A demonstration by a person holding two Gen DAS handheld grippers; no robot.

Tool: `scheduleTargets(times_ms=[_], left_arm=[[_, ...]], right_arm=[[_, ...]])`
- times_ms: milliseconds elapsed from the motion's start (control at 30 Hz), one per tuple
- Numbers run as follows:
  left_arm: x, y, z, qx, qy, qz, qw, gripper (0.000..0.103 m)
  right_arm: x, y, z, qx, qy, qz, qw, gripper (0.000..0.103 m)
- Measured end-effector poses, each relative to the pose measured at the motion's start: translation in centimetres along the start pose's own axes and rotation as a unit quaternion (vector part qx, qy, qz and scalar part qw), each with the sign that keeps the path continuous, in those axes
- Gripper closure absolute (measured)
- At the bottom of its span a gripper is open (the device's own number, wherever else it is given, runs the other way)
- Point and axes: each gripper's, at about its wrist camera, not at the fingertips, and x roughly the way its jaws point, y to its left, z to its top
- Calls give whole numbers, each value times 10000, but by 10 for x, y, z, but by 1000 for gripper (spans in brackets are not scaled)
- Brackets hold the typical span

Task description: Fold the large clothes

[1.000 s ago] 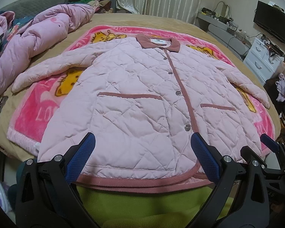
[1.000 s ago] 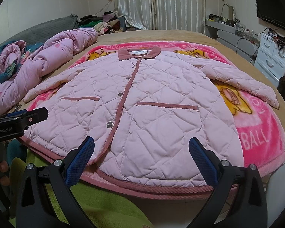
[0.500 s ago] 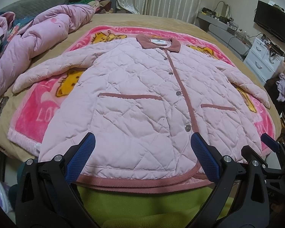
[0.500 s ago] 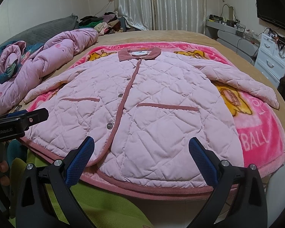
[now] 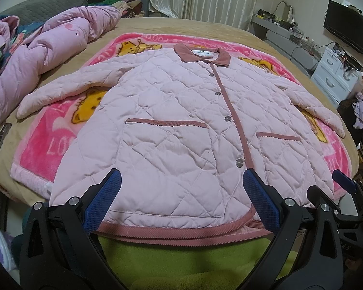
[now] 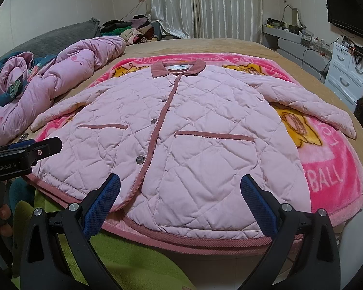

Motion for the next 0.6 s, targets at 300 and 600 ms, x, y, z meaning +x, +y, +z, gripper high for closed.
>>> scheduleTargets(times_ms=[300,600], left_arm=[[-1,2,4,46,34,68,10000,9],[16,-1,13,62,155,132,9998,9]], right_arm=[[8,-3,-1,35,95,29,9999,4],[21,-14,6,49,118,-58,9999,4]])
